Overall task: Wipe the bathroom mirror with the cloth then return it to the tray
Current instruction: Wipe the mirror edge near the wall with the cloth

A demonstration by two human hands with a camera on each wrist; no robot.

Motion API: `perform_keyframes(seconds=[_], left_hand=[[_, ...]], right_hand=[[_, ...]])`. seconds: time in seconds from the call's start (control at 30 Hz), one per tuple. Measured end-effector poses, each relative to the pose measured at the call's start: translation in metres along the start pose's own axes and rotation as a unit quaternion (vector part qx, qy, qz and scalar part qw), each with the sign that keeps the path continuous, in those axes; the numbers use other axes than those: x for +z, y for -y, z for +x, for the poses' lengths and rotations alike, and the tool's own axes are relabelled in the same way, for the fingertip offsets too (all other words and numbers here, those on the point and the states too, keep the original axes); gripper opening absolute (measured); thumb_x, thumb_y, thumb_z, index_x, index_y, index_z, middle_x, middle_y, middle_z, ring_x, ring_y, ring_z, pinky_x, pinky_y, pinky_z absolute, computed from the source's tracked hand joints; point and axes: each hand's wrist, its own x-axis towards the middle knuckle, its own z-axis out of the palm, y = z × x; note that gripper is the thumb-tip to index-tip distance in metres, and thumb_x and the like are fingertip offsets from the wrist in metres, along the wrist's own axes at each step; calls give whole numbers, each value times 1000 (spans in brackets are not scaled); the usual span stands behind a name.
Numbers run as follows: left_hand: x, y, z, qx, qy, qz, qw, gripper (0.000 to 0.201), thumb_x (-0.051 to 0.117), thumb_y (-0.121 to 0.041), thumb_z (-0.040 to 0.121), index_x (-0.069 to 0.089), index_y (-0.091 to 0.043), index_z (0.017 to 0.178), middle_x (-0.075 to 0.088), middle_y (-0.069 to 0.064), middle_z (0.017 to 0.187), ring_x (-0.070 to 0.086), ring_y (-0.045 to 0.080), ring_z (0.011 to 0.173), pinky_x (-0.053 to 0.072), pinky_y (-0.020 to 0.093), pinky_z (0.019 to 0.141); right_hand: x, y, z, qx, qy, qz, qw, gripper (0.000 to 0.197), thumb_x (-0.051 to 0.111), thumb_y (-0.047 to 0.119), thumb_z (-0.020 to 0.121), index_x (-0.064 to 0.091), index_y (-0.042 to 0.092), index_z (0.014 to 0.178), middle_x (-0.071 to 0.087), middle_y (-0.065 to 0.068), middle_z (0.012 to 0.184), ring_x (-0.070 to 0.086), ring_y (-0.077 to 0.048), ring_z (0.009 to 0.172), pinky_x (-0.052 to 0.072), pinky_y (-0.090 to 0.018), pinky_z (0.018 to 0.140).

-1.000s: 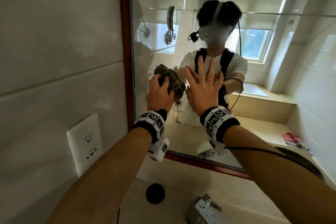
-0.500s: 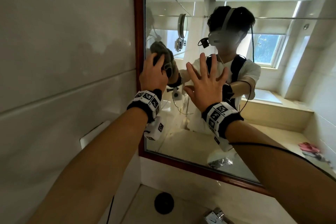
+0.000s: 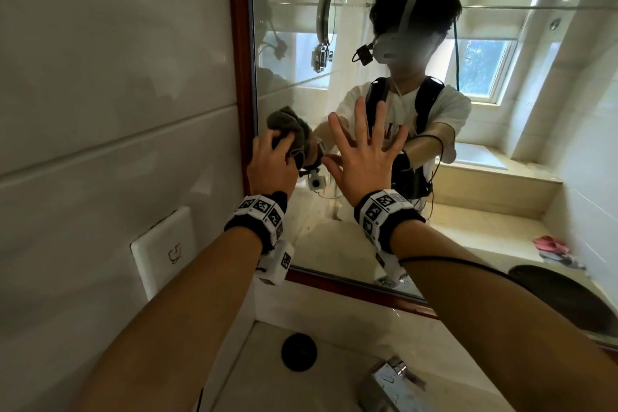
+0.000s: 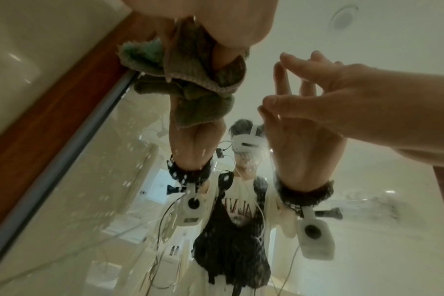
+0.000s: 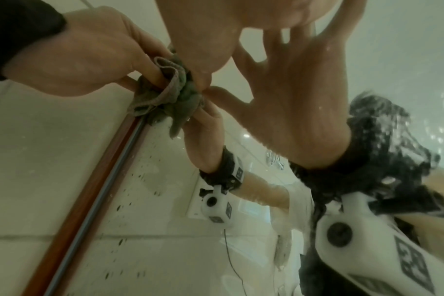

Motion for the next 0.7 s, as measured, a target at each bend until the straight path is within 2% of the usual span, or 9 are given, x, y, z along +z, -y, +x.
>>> perform_keyframes(seconds=[0.1, 0.27, 0.4, 0.5, 0.6, 0.7], left_hand=[[-3, 3, -5, 12, 19, -4, 1000, 29, 68, -3, 81, 70, -13, 109, 60, 13, 111, 53, 36, 98, 53, 41, 62], [-16, -3, 15, 3, 54, -4, 999, 21, 65, -2, 81, 69, -7, 101, 57, 16, 115, 52, 37, 105, 52, 45, 71], [-27, -11, 52, -17, 59, 24, 998, 30, 61, -7, 85, 63, -9, 115, 51, 13, 128, 47, 32, 112, 49, 42, 83], [-32, -19, 77, -38, 54, 33, 997, 41, 57, -6, 84, 55, -13, 125, 46, 11, 133, 45, 29, 117, 46, 39, 83], [-30, -18, 73, -52, 46, 16, 997, 42, 57, -6, 84, 55, -14, 124, 45, 12, 134, 44, 30, 119, 46, 41, 85], [-23, -4, 46, -68, 58, 23, 996, 32, 60, -8, 84, 59, -11, 116, 47, 13, 130, 44, 31, 116, 46, 40, 84]], right_hand=[[4, -1, -4, -1, 0, 1, 1000, 76, 46, 65, 90, 15, 38, 153, 6, -12, 163, 2, -42, 148, 7, -74, 107], [7, -3, -7, -10, 10, 0, 1000, 75, 46, 64, 90, 14, 39, 153, 3, -11, 164, 0, -40, 149, 6, -74, 108], [7, -2, -9, -11, 16, -4, 1000, 75, 47, 63, 90, 15, 39, 153, 4, -12, 164, 1, -41, 149, 5, -74, 108], [7, -2, -8, -15, 18, -4, 1000, 74, 46, 63, 90, 16, 38, 153, 3, -12, 164, 0, -41, 148, 4, -74, 108], [8, -3, -9, -17, 19, -6, 1000, 75, 45, 63, 91, 14, 37, 154, 2, -11, 164, 0, -41, 148, 6, -74, 107], [12, -3, -10, -18, 15, -7, 1000, 75, 42, 64, 92, 12, 37, 154, 3, -11, 164, 1, -41, 149, 6, -74, 108]])
